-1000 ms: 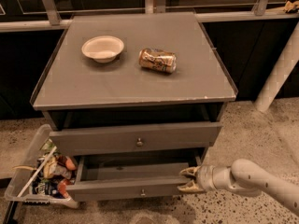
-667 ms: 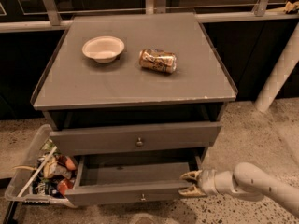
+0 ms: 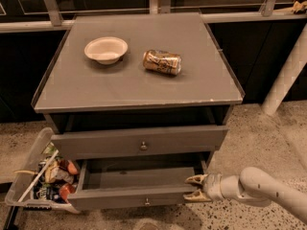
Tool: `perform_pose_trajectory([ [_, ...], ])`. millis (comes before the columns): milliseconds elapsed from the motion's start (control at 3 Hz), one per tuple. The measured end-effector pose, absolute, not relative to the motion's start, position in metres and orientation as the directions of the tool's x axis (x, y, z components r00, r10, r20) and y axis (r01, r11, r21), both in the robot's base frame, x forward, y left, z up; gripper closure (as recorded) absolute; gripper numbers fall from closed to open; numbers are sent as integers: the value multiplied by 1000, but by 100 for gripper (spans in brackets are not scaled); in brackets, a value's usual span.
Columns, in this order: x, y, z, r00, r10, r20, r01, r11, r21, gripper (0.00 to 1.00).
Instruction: Open middle drawer
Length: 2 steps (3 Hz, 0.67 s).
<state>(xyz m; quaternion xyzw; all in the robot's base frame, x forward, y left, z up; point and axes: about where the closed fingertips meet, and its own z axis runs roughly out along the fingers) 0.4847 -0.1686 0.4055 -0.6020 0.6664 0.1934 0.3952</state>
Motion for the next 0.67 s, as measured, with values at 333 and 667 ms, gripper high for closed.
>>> perform_pose_trajectory([
  [333, 478, -170, 406, 47, -635, -771, -959, 188, -213, 12],
  [667, 452, -174, 403, 73, -604, -794, -961, 170, -217, 14],
])
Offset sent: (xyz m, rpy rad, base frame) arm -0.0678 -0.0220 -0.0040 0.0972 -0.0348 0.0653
